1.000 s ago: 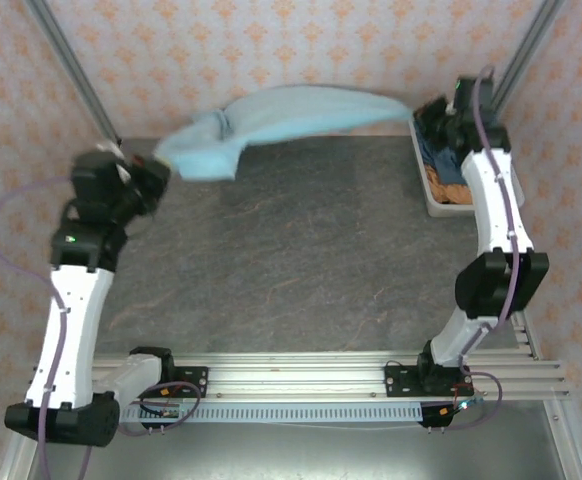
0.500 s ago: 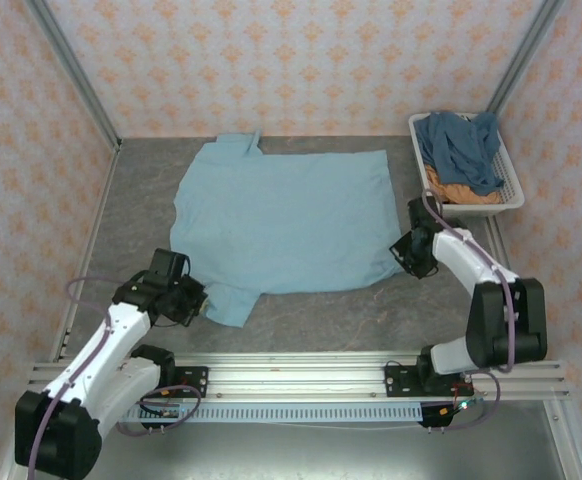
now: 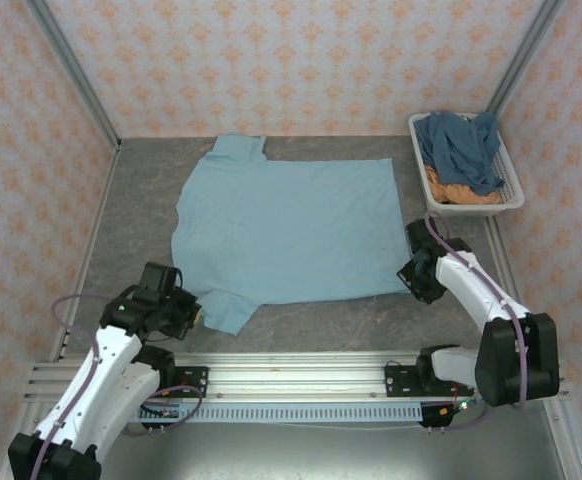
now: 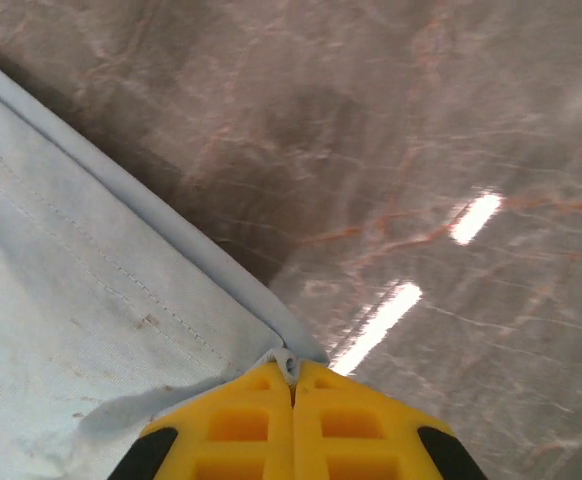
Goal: Fold and stack the t-shirts
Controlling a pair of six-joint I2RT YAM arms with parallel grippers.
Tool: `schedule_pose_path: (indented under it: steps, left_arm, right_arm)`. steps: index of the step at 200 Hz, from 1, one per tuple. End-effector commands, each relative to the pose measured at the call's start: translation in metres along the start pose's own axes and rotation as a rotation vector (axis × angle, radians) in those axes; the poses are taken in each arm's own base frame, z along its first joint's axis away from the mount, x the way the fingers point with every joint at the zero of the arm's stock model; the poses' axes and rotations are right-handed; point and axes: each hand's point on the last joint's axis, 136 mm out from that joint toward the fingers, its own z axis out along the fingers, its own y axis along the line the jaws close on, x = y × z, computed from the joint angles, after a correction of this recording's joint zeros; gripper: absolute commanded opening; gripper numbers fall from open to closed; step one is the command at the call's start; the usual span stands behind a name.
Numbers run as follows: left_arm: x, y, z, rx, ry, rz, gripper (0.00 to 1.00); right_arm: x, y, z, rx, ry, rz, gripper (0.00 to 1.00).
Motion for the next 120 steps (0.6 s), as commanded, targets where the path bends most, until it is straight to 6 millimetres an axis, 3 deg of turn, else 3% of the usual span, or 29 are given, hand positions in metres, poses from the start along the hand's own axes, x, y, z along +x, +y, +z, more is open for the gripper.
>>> schedule_pose_path:
  steps: [1,18,27,46,83,120]
  left_arm:
    - [0.000,0.027,-0.010,-0.093,-0.027,-0.031,0.00]
    - [-0.001,0.036,-0.015,-0.118,-0.042,-0.030,0.00]
    - [-0.001,0.038,-0.015,-0.119,-0.045,-0.027,0.00]
    - [0.000,0.040,-0.014,-0.116,-0.038,-0.031,0.00]
    - [0.001,0.040,-0.012,-0.124,-0.032,-0.020,0.00]
    - [-0.002,0.035,-0.011,-0.128,-0.041,0.002,0.00]
  right_arm:
    - [-0.008,-0.040,-0.022,0.122,-0.099,0.056,0.04]
    - [-0.007,-0.052,-0.026,0.118,-0.129,0.095,0.34]
    - [-0.004,-0.053,-0.024,0.105,-0.124,0.103,0.44]
    - [0.008,-0.052,-0.019,0.087,-0.068,0.109,0.45]
    - [0.038,-0.047,-0.003,0.004,0.063,0.184,0.38]
    - [0.030,-0.030,0.009,-0.078,0.042,0.215,0.43]
